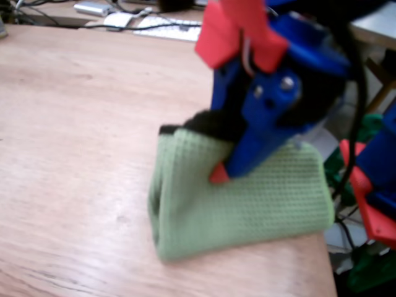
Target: Clean the table
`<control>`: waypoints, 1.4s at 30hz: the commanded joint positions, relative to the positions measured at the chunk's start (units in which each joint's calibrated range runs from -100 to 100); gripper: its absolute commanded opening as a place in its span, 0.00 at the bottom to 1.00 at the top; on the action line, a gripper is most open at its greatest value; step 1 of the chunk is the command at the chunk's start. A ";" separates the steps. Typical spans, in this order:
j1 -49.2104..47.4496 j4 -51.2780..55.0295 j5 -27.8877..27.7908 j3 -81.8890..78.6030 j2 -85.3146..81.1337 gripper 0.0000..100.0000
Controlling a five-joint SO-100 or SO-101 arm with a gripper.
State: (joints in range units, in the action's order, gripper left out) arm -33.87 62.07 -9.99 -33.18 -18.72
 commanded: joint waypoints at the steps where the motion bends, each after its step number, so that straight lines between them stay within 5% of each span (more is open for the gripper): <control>1: -9.79 -0.58 0.49 0.10 -2.89 0.01; 11: -8.94 -0.66 13.24 -4.52 -1.78 0.01; 17: -0.82 -0.90 13.24 -10.94 -1.86 0.01; 22: -1.50 -15.03 13.24 -11.79 -0.83 0.01; 37: -2.68 -15.27 12.55 -10.85 3.03 0.02; 42: -2.68 -15.19 12.55 -10.85 3.03 0.17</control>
State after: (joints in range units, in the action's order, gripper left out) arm -35.84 47.33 2.66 -45.09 -15.69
